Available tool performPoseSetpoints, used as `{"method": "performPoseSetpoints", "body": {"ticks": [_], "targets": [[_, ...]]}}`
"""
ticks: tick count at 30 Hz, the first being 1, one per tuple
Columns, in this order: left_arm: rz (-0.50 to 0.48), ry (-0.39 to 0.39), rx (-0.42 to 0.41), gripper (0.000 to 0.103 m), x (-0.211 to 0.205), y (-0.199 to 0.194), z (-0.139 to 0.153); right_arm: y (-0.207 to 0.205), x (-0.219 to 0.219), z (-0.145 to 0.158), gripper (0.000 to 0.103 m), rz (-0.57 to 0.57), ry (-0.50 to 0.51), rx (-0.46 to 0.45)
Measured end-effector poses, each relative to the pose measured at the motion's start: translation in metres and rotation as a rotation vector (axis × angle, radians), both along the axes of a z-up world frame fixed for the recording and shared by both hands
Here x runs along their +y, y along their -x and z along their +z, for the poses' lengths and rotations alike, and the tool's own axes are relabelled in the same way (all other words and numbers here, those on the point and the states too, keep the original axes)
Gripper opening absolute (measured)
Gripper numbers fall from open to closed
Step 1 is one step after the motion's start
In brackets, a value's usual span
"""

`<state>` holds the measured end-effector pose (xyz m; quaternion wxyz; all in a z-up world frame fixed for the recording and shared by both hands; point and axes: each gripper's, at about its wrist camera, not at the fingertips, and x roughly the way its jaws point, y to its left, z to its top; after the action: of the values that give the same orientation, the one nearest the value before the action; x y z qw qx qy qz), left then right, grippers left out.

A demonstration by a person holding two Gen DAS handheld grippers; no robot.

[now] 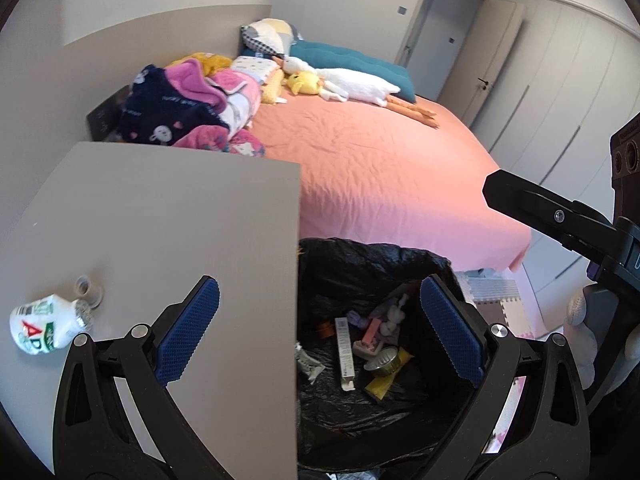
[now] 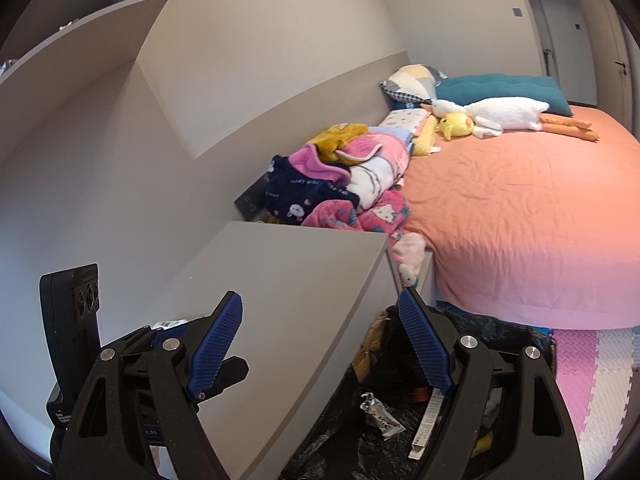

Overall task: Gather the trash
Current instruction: 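Move both open tools back to the yogurt bottle and white cap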

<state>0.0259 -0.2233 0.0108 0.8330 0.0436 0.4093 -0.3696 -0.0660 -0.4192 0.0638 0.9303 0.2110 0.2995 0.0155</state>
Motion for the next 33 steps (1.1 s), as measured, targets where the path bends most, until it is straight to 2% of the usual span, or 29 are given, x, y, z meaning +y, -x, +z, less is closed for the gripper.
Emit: {"method": "performPoseSetpoints", "body": {"ticks": [17, 33], "targets": [[0.244, -0.023, 0.035, 0.097, 0.093, -0.014, -0.016, -0.05, 0.077, -0.011, 0.081, 0.204, -0.017, 0.015], [0.453, -0.006, 0.09, 0.097, 0.157, -0.039, -0.034, -0.094, 0.13, -0.03, 0.081, 0.306, 0.003, 0.057]]}}
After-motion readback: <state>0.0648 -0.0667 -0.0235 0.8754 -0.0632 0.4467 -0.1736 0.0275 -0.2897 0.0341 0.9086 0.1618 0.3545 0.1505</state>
